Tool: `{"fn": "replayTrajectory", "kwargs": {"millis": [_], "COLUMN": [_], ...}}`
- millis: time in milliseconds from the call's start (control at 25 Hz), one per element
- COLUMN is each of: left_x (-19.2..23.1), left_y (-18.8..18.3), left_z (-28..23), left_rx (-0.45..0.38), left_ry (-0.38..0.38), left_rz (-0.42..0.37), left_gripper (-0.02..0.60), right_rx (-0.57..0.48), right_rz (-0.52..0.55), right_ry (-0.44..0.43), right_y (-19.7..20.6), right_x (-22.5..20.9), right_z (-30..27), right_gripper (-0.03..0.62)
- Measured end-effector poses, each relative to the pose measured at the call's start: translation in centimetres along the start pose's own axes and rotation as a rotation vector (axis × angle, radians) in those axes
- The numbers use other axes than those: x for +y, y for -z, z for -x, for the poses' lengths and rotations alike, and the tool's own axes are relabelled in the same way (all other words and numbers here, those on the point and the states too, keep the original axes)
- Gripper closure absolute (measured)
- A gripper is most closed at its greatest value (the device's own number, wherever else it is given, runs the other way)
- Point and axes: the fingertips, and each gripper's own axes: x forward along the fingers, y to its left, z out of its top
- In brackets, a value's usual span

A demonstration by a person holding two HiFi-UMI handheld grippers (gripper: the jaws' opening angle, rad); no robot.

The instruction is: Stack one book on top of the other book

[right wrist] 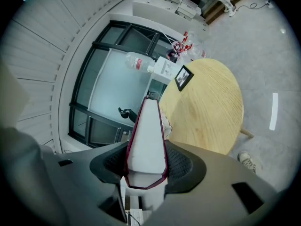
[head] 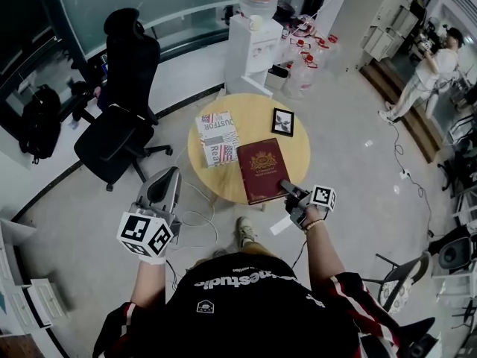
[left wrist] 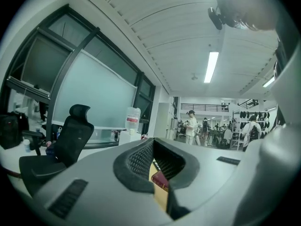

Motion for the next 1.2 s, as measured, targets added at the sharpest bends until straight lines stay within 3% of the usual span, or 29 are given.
{"fn": "replayTrajectory", "kwargs": {"millis": [640,1200], "left_x": [4.7,8.2], "left_y": [-0.7,-0.6], "left_z": [0.1,-1.5], "left_rx": [-0.005,0.025], "left_ry": [-0.162,-0.296], "left_rz": [-0.019,-0.022], "left_gripper": [0.566,0.566], "right_rx": [0.016,0.054], "right_rz": [0.041,0.003], "right_ry": [-0.081,-0.083], "right_y": [-4.9,-7.0], "right_x": [4.9,4.1], "right_z": [-11.8,-21.8], "right_gripper": [0.350,0.350]}}
